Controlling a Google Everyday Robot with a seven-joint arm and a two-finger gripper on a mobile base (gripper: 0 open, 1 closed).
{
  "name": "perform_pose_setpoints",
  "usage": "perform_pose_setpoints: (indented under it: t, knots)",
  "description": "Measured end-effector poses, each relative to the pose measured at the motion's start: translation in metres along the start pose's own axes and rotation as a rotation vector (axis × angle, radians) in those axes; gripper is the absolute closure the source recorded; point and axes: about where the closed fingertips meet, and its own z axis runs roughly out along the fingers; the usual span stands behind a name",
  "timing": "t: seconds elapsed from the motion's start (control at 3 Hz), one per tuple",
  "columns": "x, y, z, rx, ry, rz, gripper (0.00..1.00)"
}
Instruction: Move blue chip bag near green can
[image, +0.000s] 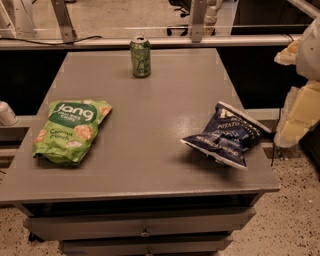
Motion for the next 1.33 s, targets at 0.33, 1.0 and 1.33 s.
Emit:
perform_pose_setpoints:
  t: [0.33,1.0,1.33]
  knots:
    - [0.0,0.0,0.0,0.0,0.0,0.0,0.0]
    - [-0.001,0.005,0.046,-0.025,-0.127,0.045,0.0]
    - [-0.006,0.007,0.079,-0.054,-0.185,0.087,0.0]
